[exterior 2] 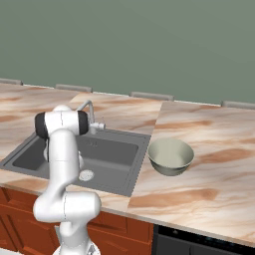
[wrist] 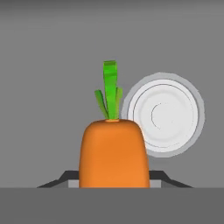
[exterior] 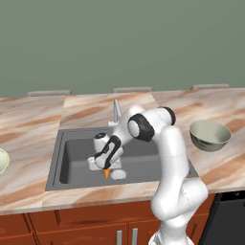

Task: Pick the squashs from the cabinet and place them in one bowl. Pick the carrot from the sink and place it in the other bowl.

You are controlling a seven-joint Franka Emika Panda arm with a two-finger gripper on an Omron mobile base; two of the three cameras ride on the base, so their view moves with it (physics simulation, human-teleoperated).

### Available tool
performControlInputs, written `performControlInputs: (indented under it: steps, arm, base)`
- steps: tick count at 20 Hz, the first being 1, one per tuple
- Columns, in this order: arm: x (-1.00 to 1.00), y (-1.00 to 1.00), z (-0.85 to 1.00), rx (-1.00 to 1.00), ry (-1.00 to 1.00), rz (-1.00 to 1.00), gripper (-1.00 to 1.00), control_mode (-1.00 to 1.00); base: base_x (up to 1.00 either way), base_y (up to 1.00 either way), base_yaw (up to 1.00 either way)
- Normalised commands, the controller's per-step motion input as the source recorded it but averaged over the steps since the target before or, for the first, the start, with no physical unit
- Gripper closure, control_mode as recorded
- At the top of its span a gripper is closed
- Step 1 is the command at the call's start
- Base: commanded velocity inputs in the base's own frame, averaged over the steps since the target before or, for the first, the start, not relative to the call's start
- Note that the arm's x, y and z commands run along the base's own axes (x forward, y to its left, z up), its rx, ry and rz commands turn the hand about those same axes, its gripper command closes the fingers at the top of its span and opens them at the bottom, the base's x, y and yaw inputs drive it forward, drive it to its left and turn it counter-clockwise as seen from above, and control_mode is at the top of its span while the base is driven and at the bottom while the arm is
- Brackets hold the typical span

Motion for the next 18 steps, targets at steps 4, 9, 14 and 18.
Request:
performControlInputs:
  steps: [4,9,14,18]
  arm:
    - [0.0,0.16,0.35,-0.03,0.0,0.0,1.0,-1.0]
    - [0.01,0.17,0.35,-0.04,0.0,0.0,1.0,-1.0]
    - [0.0,0.16,0.37,-0.04,0.0,0.0,1.0,-1.0]
    - [0.0,0.13,0.38,-0.03,0.0,0.0,1.0,-1.0]
  base:
    - [0.0,0.0,0.0]
    - [0.0,0.0,0.0]
    - [0.0,0.0,0.0]
    - [0.0,0.0,0.0]
